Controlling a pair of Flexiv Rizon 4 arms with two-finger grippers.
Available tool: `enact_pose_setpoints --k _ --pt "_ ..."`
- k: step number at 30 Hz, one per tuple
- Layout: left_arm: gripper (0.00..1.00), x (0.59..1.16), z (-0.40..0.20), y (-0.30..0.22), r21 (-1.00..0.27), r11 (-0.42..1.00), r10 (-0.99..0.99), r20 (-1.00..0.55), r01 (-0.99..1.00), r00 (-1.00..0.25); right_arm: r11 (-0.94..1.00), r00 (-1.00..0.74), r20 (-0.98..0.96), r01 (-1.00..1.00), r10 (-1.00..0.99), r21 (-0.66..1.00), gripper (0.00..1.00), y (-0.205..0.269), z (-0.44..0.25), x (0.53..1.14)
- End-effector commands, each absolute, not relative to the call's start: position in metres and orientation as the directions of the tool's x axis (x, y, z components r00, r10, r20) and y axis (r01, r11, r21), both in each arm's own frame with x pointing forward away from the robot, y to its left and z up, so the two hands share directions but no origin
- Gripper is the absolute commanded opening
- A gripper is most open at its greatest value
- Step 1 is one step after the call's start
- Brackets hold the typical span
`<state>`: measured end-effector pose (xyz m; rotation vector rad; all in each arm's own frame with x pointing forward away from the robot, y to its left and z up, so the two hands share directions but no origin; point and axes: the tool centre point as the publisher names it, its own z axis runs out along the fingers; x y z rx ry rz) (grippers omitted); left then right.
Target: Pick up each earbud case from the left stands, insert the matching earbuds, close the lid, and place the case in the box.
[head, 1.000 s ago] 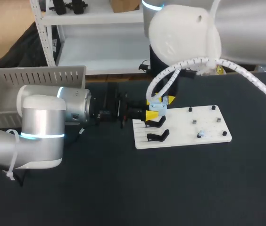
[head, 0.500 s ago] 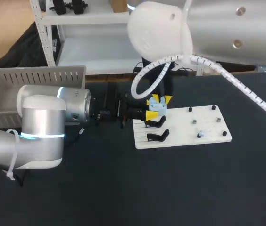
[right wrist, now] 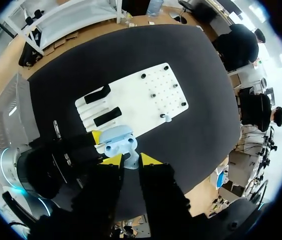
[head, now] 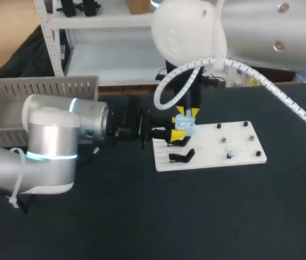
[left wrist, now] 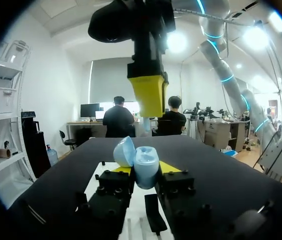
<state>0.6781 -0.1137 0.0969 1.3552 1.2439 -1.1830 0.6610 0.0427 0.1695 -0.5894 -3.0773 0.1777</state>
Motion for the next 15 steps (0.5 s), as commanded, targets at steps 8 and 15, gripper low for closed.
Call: enact_pose_setpoints --k 8,15 --pt "0.00 0.6801 0.0970 -0.1182 0.024 -0.061 0.123 -0.992 0.998 0.031 0.926 -0.932 -0.028 0.363 0.363 -0.098 0.00 0.0329 0.1600 0.6581" --pt "0.00 0.6801 0.0970 -0.1182 0.024 -0.061 0.123 -0.992 0.998 0.031 0.932 -0.937 -0.039 0.351 0.348 -0.093 0.00 0.0325 0.1567 0.6639"
